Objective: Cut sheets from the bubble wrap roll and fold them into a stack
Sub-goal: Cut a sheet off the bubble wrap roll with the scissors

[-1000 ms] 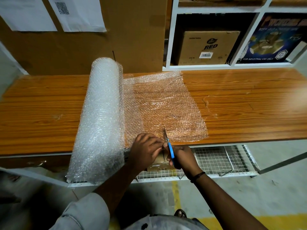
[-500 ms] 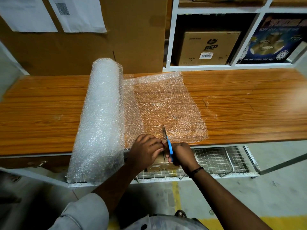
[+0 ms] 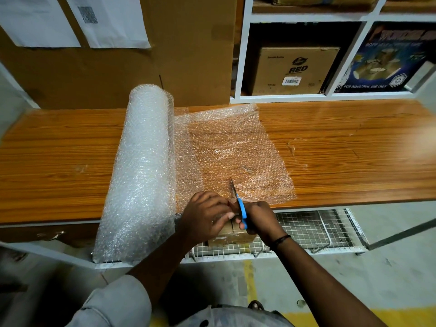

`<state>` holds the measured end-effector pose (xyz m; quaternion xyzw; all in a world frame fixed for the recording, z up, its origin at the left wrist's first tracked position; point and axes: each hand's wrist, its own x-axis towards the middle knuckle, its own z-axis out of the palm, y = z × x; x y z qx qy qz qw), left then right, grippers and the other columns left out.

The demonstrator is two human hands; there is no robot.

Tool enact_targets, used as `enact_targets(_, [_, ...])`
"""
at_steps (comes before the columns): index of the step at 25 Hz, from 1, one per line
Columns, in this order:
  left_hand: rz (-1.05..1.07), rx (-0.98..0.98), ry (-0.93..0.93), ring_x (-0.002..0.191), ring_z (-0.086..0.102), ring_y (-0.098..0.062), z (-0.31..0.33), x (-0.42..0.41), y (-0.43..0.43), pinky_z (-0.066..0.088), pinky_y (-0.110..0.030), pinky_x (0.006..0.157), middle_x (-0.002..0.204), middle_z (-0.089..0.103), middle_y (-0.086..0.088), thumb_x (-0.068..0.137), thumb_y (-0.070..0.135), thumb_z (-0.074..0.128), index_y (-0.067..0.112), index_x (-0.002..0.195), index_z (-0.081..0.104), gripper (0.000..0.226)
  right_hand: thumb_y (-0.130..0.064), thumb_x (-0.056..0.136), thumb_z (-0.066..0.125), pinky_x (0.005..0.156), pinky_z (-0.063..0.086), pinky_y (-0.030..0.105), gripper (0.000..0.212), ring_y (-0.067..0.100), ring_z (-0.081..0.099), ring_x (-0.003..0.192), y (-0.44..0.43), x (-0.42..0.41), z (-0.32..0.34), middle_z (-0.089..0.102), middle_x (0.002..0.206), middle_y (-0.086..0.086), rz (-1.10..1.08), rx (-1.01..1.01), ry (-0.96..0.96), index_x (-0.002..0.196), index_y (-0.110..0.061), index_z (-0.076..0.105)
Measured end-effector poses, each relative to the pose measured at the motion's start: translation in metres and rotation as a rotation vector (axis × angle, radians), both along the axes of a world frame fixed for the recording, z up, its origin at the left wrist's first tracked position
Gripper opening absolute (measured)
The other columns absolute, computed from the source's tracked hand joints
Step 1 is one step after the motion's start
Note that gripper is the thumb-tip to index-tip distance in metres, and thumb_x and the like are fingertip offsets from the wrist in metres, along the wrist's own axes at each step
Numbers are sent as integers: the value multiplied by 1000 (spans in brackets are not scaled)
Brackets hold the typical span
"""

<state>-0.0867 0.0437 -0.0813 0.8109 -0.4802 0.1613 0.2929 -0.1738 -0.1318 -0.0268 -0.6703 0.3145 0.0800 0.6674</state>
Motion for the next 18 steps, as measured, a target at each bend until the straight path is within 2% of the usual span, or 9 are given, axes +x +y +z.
enact_targets(2, [160,-49,158,117,60,-15,5,7,-8,45,-45,100,121,71,11,101,42,54,26,111,76,29,-21,91,69,45,26,21,24,21,52,46,-2,0,1,68,65,16,-12,8,14,90,1,77])
enact_targets(4, [325,4,284,132,54,-20,12,23,-20,42,-51,110,138,64,4,104,50,41,25,131,67,44,-20,91,68,46,27,22,21,21,55,47,-3,0,2,69,66,16,-3,6,21,93,-3,79])
enact_targets(6, [400,220,368,150,34,-29,16,42,-33,26,-53,123,161,42,-4,107,55,29,24,152,46,58,-27,90,72,45,27,22,25,20,54,47,-2,-1,3,68,65,13,18,6,23,93,-3,80])
enact_targets(8, [418,440,400,157,9,-37,15,58,-43,9,-53,126,171,13,-9,108,57,23,22,164,19,66,-32,91,72,46,27,23,30,19,53,46,-2,1,5,66,64,12,25,14,20,93,-3,80])
enact_targets(10, [402,568,399,157,-6,-39,9,66,-47,-1,-54,126,172,-5,-11,107,59,19,21,165,1,72,-34,91,72,46,27,24,34,20,52,45,-1,3,6,65,63,13,22,7,17,90,0,78])
enact_targets(12, [381,624,381,156,-14,-38,4,67,-47,-6,-54,126,171,-14,-10,105,62,13,21,164,-6,74,-34,91,72,45,29,23,36,21,53,45,-1,7,7,67,63,13,14,-9,15,85,2,75])
enact_targets(18, [369,660,336,156,-16,-35,1,69,-45,-8,-53,127,170,-17,-10,105,61,7,20,163,-10,74,-24,91,68,44,30,23,30,20,54,42,4,22,9,67,58,12,-12,-66,35,77,3,72])
